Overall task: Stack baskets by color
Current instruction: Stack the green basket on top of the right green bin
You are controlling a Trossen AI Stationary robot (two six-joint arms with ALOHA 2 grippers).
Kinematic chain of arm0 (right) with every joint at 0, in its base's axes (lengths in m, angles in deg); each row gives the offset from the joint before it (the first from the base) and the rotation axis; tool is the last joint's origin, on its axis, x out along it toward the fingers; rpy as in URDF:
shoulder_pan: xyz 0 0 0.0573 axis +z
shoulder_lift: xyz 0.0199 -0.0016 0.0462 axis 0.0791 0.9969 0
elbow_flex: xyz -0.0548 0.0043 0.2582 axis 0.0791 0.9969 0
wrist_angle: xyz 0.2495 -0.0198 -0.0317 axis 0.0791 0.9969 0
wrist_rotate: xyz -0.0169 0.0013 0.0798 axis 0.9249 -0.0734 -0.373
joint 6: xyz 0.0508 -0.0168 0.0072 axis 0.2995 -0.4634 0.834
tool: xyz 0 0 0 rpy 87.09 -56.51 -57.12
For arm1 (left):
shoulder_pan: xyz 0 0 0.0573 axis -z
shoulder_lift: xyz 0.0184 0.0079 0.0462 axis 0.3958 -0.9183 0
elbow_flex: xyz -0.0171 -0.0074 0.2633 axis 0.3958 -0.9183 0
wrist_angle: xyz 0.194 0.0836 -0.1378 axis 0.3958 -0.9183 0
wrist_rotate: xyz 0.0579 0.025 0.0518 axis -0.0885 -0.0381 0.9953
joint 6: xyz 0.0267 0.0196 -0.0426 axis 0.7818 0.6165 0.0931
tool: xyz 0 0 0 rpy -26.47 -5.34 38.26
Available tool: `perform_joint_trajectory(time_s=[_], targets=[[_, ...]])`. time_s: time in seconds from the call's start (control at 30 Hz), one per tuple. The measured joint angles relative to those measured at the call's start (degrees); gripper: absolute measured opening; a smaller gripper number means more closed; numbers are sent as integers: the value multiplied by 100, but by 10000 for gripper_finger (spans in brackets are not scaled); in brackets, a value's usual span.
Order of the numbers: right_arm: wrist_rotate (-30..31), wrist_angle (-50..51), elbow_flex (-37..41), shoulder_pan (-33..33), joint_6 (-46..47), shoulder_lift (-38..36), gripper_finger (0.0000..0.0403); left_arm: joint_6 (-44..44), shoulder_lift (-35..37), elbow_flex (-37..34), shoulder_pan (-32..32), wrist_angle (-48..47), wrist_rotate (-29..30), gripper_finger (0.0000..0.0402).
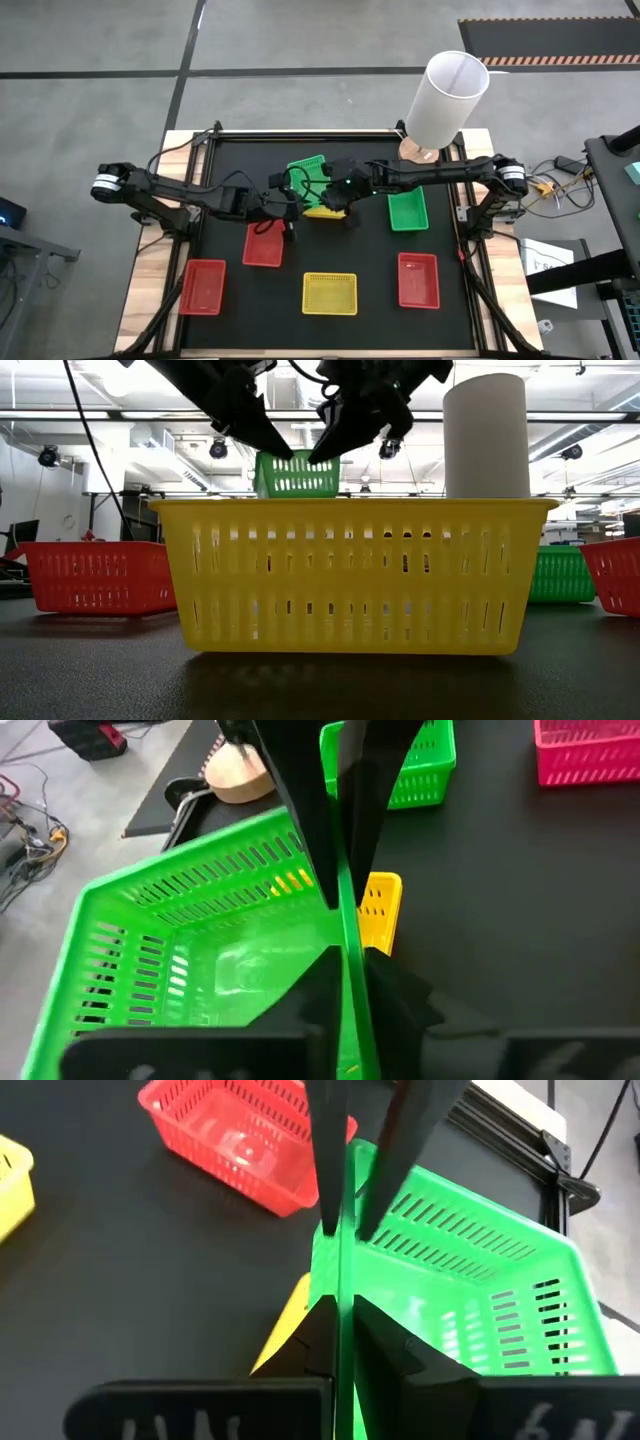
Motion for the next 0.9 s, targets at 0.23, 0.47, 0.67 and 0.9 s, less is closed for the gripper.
perform_joint_trajectory(time_s=[0.23, 0.47, 0.67, 0.9], targets=[[384, 383, 6, -5, -298, -100, 9, 437, 96, 0, -6, -24, 41, 104], [547, 1012, 8, -7, -188, -379, 9, 888, 612, -2, -8, 27, 40, 116], [537, 1853, 215, 73, 456, -1008, 9, 884, 1126, -411, 102, 829, -596, 116], [517, 1903, 1184, 571, 1276, -2308, 9, 884, 1347, -1218, 243, 2392, -883, 116]])
